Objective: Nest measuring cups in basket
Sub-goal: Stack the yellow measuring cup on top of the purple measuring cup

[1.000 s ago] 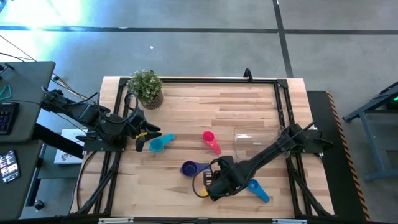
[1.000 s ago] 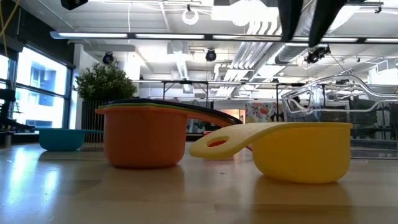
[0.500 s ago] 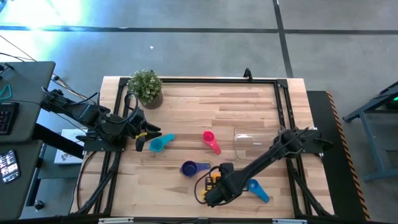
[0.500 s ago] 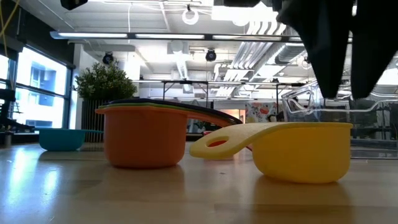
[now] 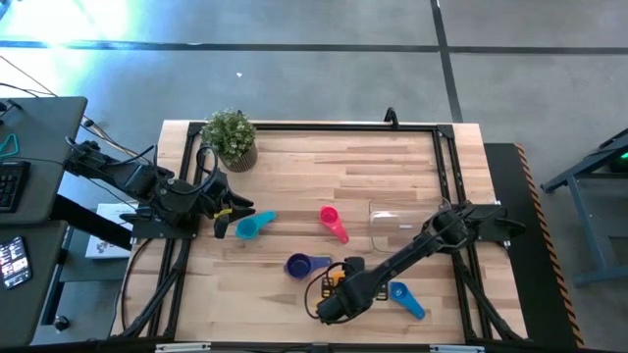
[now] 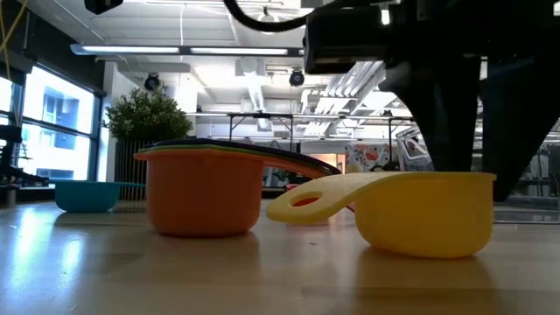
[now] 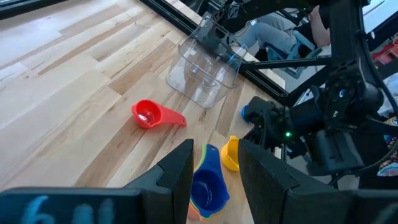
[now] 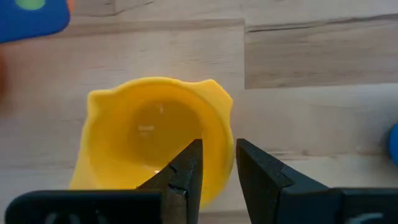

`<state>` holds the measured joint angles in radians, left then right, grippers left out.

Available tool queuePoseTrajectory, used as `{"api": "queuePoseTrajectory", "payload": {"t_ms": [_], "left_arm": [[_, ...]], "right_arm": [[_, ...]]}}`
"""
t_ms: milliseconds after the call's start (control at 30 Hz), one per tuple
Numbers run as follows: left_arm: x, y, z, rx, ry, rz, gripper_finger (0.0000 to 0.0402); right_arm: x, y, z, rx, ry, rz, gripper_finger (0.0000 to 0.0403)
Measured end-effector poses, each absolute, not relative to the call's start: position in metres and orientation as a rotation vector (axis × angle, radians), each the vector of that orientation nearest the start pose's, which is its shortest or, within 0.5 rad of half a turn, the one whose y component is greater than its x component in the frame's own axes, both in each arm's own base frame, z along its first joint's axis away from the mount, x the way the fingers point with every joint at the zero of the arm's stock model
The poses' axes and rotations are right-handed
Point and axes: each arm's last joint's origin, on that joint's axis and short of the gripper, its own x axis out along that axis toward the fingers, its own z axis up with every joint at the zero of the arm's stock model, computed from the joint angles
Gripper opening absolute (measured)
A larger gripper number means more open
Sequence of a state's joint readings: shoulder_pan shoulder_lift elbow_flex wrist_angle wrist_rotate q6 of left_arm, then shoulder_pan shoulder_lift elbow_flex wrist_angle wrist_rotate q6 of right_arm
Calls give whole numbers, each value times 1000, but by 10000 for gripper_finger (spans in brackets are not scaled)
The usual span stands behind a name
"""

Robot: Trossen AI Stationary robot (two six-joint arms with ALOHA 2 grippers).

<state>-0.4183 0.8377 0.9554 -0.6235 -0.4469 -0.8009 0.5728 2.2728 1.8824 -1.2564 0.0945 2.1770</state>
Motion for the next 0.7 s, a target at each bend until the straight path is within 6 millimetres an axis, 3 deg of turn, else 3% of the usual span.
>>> {"api": "queuePoseTrajectory", "payload": {"t_ms": [267,500,700], "left_arm": [[153,-54,342,-563,418,205,115],[153,-54,343,-556,418,204,115],[153,-54,343,-556,419,204,115]], "right_arm": [[364,233,168,1090,1170,-1270,9],[364,229,171,1044,1211,-1239,8],[362,224,191,961,1272,-1220,5]]}}
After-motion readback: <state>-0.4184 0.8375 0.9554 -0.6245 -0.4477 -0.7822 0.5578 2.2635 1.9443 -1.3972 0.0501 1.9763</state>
